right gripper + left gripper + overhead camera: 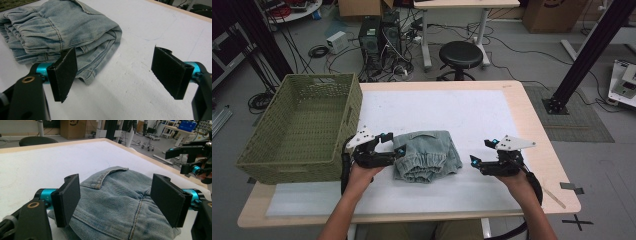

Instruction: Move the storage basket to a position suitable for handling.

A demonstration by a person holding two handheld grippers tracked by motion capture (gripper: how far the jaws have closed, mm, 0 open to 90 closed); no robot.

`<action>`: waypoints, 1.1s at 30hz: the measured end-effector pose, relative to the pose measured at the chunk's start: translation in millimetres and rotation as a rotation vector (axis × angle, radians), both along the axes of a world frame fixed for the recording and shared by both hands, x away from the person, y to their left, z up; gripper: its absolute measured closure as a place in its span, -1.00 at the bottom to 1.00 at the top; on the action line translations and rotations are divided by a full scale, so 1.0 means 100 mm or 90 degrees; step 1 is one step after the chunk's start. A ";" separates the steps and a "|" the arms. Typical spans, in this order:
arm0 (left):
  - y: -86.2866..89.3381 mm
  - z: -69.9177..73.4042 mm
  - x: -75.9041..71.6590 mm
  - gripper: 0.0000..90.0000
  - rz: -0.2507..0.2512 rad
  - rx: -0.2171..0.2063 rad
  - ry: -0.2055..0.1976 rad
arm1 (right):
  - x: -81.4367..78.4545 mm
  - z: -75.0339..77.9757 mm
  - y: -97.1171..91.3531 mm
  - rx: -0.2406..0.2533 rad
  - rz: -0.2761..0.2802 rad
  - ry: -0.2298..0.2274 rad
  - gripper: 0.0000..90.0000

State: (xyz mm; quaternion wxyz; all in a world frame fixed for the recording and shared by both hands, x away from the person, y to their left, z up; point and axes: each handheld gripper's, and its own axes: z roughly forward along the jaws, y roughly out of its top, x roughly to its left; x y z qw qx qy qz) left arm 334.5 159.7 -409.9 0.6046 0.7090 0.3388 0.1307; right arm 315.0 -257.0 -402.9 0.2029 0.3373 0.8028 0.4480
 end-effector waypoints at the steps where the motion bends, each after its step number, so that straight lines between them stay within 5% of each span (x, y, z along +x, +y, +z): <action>1: 0.00 0.00 0.00 -0.46 -0.001 0.003 0.004 | 0.00 0.00 0.00 -0.001 0.000 0.001 -0.52; 16: -0.03 -0.10 0.04 -0.46 0.053 0.055 0.071 | -0.01 -0.01 0.00 -0.004 0.003 0.001 -0.52; 23: -0.01 -0.13 0.05 -0.46 0.062 0.059 0.088 | -0.01 -0.02 0.02 -0.005 0.005 0.003 -0.52; 33: 0.06 0.08 -0.07 -0.46 0.063 0.037 0.018 | 0.00 -0.02 0.05 -0.008 0.009 0.003 -0.52</action>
